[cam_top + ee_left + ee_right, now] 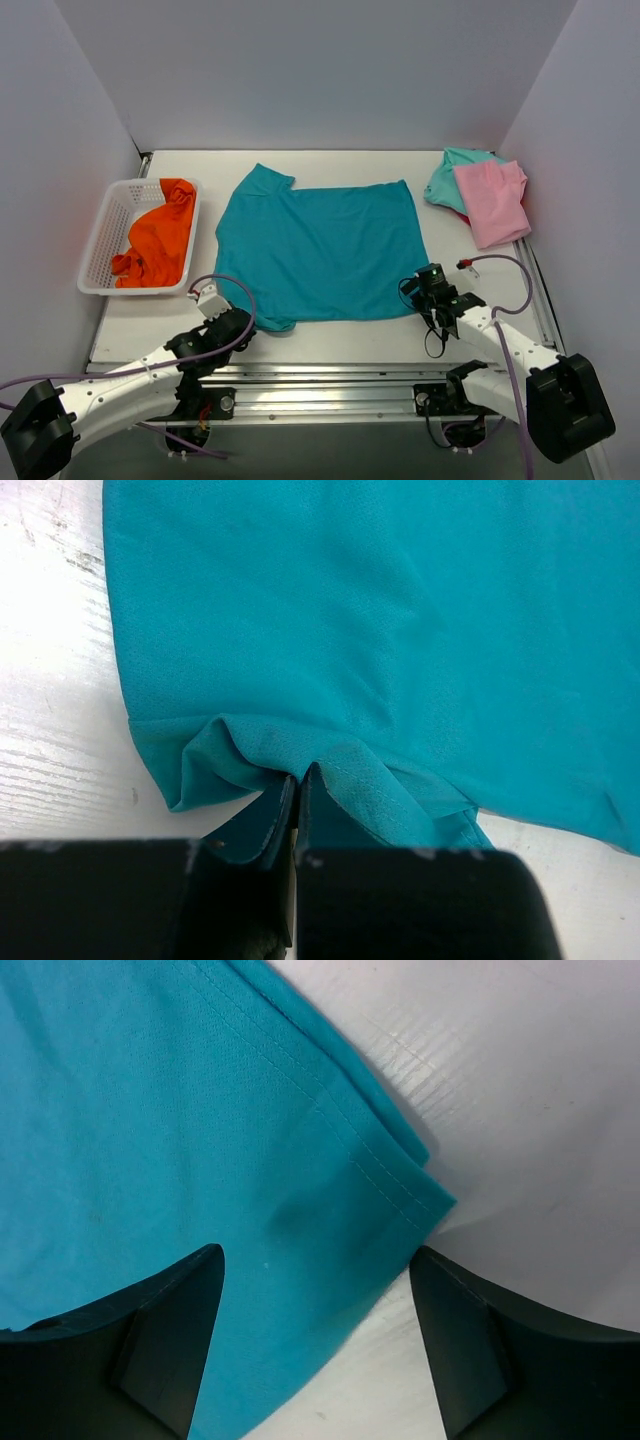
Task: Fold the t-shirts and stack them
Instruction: Grap the side of the flattened tshirt closest away from the robot with both arms
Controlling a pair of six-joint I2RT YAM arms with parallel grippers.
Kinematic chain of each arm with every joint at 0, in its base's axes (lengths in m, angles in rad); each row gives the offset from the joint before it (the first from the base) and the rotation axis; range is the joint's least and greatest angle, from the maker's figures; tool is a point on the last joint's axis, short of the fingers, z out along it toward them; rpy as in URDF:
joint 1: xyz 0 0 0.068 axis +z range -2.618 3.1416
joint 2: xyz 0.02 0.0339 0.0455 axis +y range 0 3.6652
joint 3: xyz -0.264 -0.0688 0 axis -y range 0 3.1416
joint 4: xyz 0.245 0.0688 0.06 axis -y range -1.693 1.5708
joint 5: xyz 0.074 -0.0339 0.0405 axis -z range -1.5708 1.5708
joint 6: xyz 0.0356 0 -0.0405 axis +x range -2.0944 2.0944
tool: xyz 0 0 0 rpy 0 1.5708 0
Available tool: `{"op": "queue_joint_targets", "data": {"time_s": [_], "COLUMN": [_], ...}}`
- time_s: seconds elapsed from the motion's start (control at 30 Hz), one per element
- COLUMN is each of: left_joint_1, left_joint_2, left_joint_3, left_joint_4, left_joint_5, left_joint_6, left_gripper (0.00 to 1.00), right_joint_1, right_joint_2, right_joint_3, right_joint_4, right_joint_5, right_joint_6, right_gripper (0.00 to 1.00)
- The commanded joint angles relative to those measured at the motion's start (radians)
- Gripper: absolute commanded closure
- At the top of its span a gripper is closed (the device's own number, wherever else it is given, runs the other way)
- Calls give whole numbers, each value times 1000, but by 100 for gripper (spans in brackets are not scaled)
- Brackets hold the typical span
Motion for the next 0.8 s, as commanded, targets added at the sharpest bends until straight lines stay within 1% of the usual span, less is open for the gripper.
{"op": "queue_joint_targets", "data": {"time_s": [0.0,0.07,0.1,0.17,0.2,0.23,0.27,0.33,0.37,0.4,0.47,0.63,0.77], "left_joint_1": [11,14,14,16,16,16,16,16,16,14,13,10,8], "left_joint_2": [-16,-19,-20,-20,-20,-20,-23,-26,-29,-31,-43,-89,-140], "left_joint_3": [-11,-11,-13,-11,-7,-2,3,22,32,44,82,133,194], "left_joint_4": [36,33,31,31,24,18,6,-11,-25,-63,-131,-226,-310], "left_joint_5": [17,20,20,18,20,18,20,18,15,17,20,31,31], "left_joint_6": [10,7,7,6,6,6,6,9,10,10,6,10,21], "left_gripper": [98,98,98,98,98,98,98,98,98,98,98,98,98], "right_joint_1": [-20,-30,-35,-43,-46,-47,-49,-49,-49,-49,-49,-47,-47], "right_joint_2": [62,76,77,74,71,67,53,31,4,-11,-70,-180,-219], "right_joint_3": [-4,0,2,3,3,3,5,5,5,6,9,26,28], "right_joint_4": [47,65,70,70,69,59,52,18,1,-13,-74,-203,-217], "right_joint_5": [-23,-23,-23,-22,-19,-19,-20,-19,-17,-16,-6,6,-23], "right_joint_6": [-21,-36,-41,-48,-52,-53,-56,-61,-61,-64,-68,-78,-104], "right_gripper": [31,40,49,57,64,68,76,84,93,99,100,100,100]}}
